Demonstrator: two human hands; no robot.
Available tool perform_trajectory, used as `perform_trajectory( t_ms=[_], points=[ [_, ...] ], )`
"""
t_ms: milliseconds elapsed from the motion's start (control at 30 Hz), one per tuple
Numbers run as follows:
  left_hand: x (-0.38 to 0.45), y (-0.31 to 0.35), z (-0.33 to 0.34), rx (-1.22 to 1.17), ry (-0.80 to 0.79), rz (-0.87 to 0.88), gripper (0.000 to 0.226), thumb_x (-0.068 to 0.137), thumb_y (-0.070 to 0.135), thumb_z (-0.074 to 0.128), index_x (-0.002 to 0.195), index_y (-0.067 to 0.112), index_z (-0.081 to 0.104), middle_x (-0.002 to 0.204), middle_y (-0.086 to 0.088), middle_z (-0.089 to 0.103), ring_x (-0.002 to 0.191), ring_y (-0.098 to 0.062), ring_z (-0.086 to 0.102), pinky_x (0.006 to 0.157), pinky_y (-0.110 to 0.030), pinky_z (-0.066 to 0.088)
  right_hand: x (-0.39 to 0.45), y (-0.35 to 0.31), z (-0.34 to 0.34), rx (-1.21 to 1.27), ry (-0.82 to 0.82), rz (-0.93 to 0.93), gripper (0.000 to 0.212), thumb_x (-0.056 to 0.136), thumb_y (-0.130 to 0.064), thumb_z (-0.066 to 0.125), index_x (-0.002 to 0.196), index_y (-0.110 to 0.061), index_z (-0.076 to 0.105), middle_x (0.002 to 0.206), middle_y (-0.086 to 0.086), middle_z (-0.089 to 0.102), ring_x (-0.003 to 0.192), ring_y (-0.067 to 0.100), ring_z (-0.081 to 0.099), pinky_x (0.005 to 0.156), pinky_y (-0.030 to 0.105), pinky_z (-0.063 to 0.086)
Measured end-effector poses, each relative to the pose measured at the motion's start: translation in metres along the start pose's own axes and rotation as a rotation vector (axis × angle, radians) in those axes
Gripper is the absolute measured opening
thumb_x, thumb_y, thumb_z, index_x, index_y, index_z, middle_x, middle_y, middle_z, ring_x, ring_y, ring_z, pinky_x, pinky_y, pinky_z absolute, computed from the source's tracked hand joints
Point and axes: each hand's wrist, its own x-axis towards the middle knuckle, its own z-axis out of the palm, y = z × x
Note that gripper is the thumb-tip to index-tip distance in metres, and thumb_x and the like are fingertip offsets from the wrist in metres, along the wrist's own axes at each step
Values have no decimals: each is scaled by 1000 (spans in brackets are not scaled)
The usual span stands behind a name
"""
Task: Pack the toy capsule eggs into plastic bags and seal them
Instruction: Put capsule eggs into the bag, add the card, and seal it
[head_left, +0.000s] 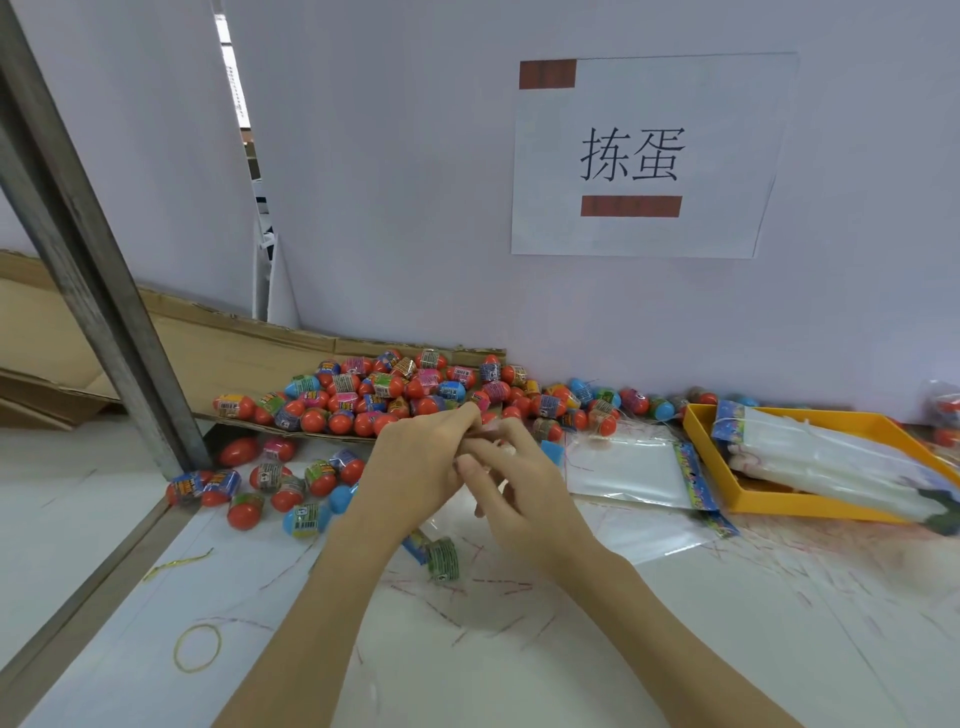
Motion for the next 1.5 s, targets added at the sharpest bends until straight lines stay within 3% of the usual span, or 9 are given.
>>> perform_trajectory(
  t_ms=[100, 233, 433, 600, 733, 867, 1067, 1267, 1500],
  points=[
    [-3, -4, 2, 28, -38, -31, 15, 84, 8, 79, 84, 12, 64, 62, 12, 48, 52, -11, 42, 51, -12, 22, 2, -1, 6, -72, -105, 51, 36, 105, -48, 48, 118, -25, 72, 120, -4, 48, 96, 10, 54, 73, 19, 52],
    [-5, -10, 5, 4, 20, -102, 12, 89, 18, 80, 90, 13, 69, 66, 7, 62, 55, -13, 53, 51, -18, 36, 13, -2, 1, -13, -148, 88, 34, 106, -44, 47, 123, -26, 71, 117, -10, 49, 91, 8, 57, 74, 20, 54],
    [-2, -16, 3, -191, 192, -459, 31, 91, 56, 74, 82, 28, 66, 59, 12, 60, 54, -5, 57, 51, -19, 42, 44, 16, -24, -156, 218, 94, 16, 103, -16, 60, 106, -16, 76, 101, -9, 64, 85, 2, 60, 73, 12, 46],
    [2, -20, 4, -521, 270, -684, 40, 90, 62, 72, 83, 22, 68, 62, 6, 63, 55, -9, 54, 61, -31, 50, 39, 39, -16, -391, -58, 174, 31, 100, -32, 66, 130, -23, 69, 111, -6, 62, 96, 10, 57, 90, 29, 51],
    [5, -17, 0, -868, 226, -810, 47, 86, 68, 69, 102, 24, 70, 62, 6, 65, 54, -9, 59, 59, -26, 54, 29, 43, 3, -530, -51, 232, 46, 104, -39, 57, 147, -25, 51, 123, 0, 53, 113, 18, 48, 91, 27, 45],
    [4, -16, 0, -932, 53, -799, 55, 78, 68, 78, 119, 36, 60, 85, 9, 72, 73, -5, 71, 69, -29, 62, 28, 41, 4, -589, 33, 222, 29, 110, -34, 44, 131, -19, 57, 116, 6, 46, 104, 25, 46, 82, 34, 49],
    [-3, -18, 9, -842, -234, -663, 69, 85, -1, 76, 127, 46, 48, 116, -6, 62, 83, -7, 68, 72, -29, 62, 25, 42, 3, -628, -57, 178, 37, 105, -13, 49, 141, -21, 55, 148, 5, 48, 130, 26, 43, 102, 35, 44],
    [-4, -23, 13, -828, -231, -627, 46, 84, 16, 88, 118, 34, 63, 100, 21, 73, 90, 1, 71, 71, -13, 57, 24, 45, 2, -467, 17, 213, 31, 104, -17, 56, 134, -22, 58, 117, 4, 54, 109, 22, 45, 92, 34, 45],
    [-3, -23, 12, -706, -171, -625, 16, 82, 27, 90, 92, 24, 77, 92, 13, 77, 87, -5, 73, 81, -27, 61, 29, 29, -14, -199, 466, 152, 28, 105, -6, 51, 126, -19, 65, 108, 5, 48, 91, 3, 50, 81, 15, 46]
  ],
)
